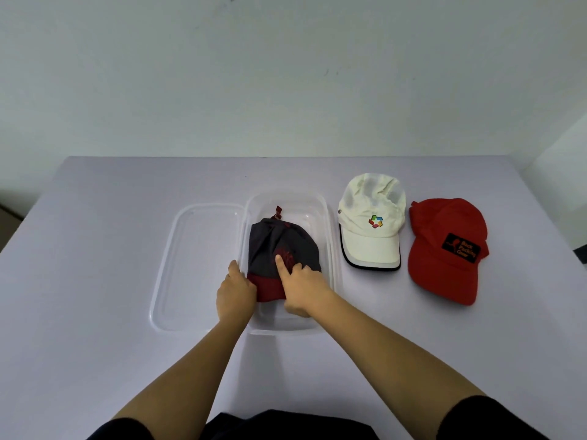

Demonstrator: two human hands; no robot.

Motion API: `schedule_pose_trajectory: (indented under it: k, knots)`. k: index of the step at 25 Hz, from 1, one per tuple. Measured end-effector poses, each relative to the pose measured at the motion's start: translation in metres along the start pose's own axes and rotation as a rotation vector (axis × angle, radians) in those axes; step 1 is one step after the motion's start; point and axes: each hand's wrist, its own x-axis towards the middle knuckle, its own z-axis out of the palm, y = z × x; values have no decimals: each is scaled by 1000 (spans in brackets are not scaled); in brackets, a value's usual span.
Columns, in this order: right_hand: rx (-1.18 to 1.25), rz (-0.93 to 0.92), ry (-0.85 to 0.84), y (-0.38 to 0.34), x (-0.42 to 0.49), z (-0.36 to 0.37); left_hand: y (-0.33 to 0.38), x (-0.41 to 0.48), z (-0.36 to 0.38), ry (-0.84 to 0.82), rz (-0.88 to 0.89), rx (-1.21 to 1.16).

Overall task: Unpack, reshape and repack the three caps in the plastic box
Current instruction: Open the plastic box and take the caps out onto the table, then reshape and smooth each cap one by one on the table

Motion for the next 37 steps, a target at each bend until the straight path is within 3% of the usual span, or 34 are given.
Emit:
schedule_pose_trajectory:
  k: [4, 8, 9, 11, 13, 16, 18, 20, 23, 27, 30, 32, 34, 37]
  knots:
    - [145, 24, 262, 11, -20, 21, 1, 1, -3, -51, -59, -86]
    - [243, -73, 791, 25, -43, 36, 23, -12, -22, 64, 104, -249]
    - [236, -93, 861, 24, -49, 33, 35, -17, -31, 21, 108, -419]
    - [209, -121, 992, 21, -63, 28, 62, -29, -48, -220, 36, -833]
    - [214, -119, 1087, 20, -79, 28, 86, -42, -57, -394, -30, -1098]
    - [334, -73, 1195, 26, -113, 34, 112, -69, -57, -468, -2, -1187]
    - [483, 95, 1237, 35, -142, 36, 122, -85, -48, -536, -9, -1212]
    - [624, 230, 1248, 46, -170, 44, 126, -101, -34, -644, -61, -1211]
    - [696, 291, 1176, 59, -202, 78, 122, -121, 0, -760, -162, -1096]
    - [753, 511, 942, 67, -221, 118, 107, -145, 45, -701, -139, -702]
    - [720, 620, 724, 72, -222, 123, 92, -156, 66, -673, -4, -386]
    - [678, 595, 673, 83, -224, 121, 92, -163, 68, -642, 146, -243]
    - [660, 561, 628, 98, -228, 115, 93, -171, 63, -591, 341, -218]
    - [646, 545, 493, 117, -233, 101, 93, -193, 57, -691, 619, -132]
